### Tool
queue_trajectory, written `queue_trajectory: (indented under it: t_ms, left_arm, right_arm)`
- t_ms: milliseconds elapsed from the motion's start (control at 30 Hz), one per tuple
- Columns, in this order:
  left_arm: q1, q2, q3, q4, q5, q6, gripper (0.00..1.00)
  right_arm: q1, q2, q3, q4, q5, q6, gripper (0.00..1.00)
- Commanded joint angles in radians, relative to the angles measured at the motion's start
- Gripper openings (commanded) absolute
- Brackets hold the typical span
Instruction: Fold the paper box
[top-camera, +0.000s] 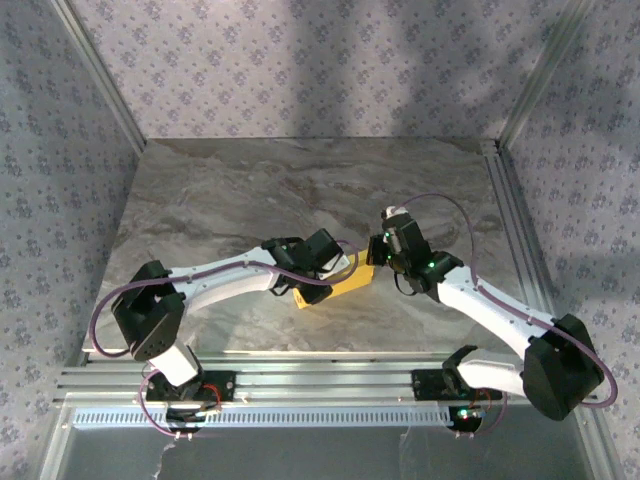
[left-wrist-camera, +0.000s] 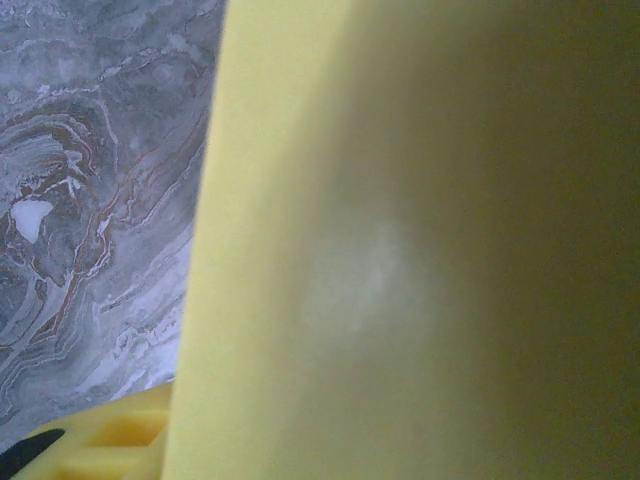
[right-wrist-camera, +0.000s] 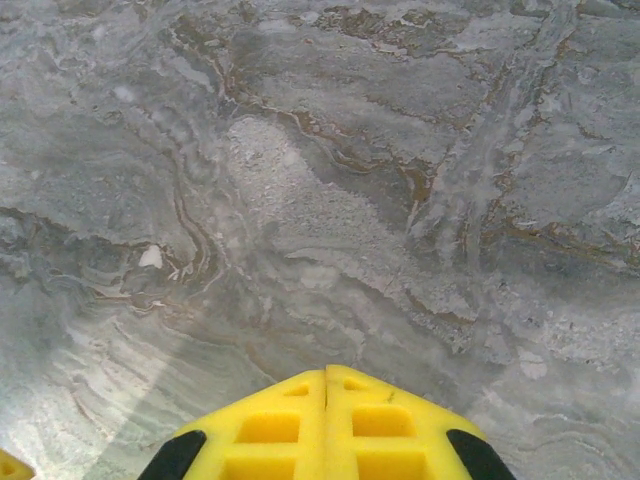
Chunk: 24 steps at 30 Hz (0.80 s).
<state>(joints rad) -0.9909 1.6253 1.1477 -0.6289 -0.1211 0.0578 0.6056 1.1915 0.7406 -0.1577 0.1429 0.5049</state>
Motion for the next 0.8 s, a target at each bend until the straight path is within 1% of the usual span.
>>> queue_trajectory:
  t_ms: [0,333,567,633,733,767]
  left_arm:
    - [0.002,0.040,-0.005,-0.023,-0.009,-0.020,0.00]
    - [0.017,0.038,-0.009,-0.024,-0.010,-0.037,0.00]
    - [0.018,0.035,0.002,-0.034,-0.033,-0.055,0.00]
    - [0.019,0.035,0.005,-0.038,-0.048,-0.060,0.00]
    - [0.020,0.033,0.007,-0.042,-0.066,-0.064,0.00]
    - [0.020,0.030,0.005,-0.043,-0.069,-0.063,0.00]
  right_arm:
    - [0.019,0.024,-0.040,0.017,0.046,-0.033,0.00]
    - [0.117,0.031,-0.148,0.075,0.157,0.003,0.00]
    - [0.187,0.069,-0.170,0.099,0.207,0.043,0.00]
    - [0.220,0.063,-0.159,0.084,0.218,0.055,0.00]
    - [0.234,0.035,-0.123,0.038,0.191,0.075,0.01]
    - [0.227,0.019,-0.107,0.002,0.185,0.096,0.04]
